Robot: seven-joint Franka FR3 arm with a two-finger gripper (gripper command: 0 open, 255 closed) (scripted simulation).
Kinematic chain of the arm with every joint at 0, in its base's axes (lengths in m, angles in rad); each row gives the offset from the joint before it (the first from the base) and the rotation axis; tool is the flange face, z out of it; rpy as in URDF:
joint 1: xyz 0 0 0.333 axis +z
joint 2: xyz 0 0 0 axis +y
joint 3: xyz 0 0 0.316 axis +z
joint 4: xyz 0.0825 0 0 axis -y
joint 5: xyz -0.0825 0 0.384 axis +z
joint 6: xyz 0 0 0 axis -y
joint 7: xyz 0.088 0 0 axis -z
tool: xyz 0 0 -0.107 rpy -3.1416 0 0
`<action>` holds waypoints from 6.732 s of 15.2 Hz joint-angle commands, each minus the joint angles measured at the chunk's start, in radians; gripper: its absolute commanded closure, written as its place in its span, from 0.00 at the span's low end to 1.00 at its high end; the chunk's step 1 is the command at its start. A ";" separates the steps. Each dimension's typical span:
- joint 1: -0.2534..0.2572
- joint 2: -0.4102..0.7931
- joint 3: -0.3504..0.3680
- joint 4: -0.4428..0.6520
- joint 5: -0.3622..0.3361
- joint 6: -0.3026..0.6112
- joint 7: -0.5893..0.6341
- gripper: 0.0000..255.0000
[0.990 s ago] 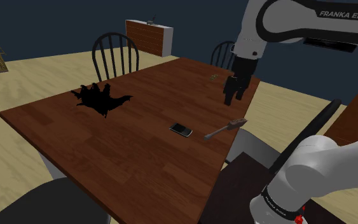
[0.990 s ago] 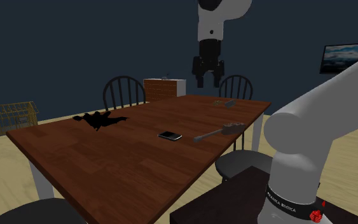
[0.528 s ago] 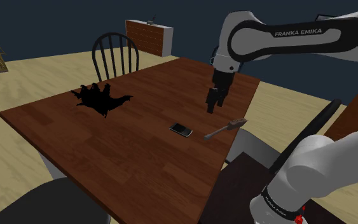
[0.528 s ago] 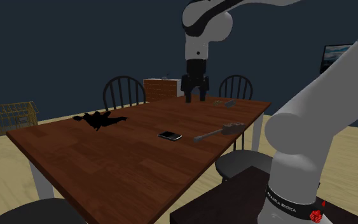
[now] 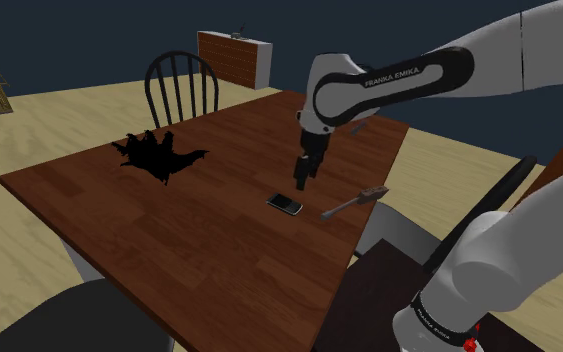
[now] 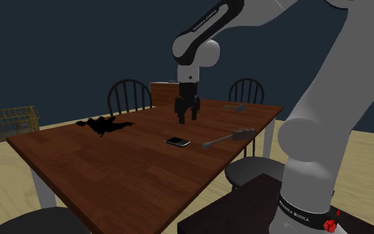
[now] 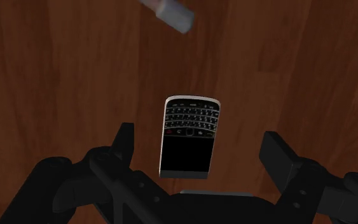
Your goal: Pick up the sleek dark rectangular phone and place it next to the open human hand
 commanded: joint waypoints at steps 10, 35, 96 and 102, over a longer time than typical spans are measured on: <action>0.026 0.271 0.023 0.066 -0.015 0.215 -0.072 0.00; 0.027 0.266 0.024 0.066 -0.015 0.209 -0.071 1.00; 0.229 0.830 0.140 1.005 -0.134 -0.160 0.280 1.00; 0.229 0.849 0.137 0.953 -0.138 -0.089 0.280 1.00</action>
